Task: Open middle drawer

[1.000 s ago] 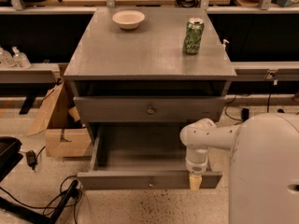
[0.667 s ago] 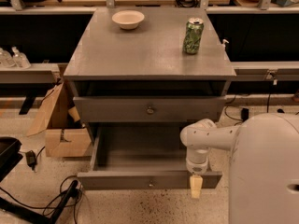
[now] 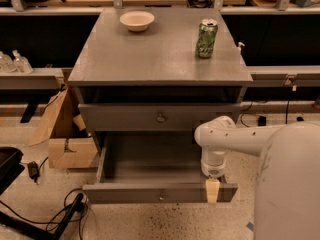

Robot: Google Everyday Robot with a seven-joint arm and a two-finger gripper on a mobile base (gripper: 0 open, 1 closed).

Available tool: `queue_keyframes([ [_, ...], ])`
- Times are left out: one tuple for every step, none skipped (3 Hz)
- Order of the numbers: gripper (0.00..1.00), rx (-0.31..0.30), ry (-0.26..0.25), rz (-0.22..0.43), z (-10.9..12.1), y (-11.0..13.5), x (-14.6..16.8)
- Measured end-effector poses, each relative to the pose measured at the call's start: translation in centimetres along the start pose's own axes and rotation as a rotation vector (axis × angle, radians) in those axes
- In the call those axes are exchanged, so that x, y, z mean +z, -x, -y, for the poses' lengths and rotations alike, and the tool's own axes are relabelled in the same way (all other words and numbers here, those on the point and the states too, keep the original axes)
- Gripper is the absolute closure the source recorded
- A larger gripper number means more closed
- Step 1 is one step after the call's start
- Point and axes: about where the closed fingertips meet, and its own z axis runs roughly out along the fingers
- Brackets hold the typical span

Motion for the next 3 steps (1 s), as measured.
queue_keyframes([
  [0.48,-0.046,-0.066,0.004,1.5,0.6,-4.2],
  [0.72,-0.093,-0.113,0.023,2.5,1.5,-6.0],
  [0.94,-0.151,-0.171,0.086,3.5,2.1,-6.0],
])
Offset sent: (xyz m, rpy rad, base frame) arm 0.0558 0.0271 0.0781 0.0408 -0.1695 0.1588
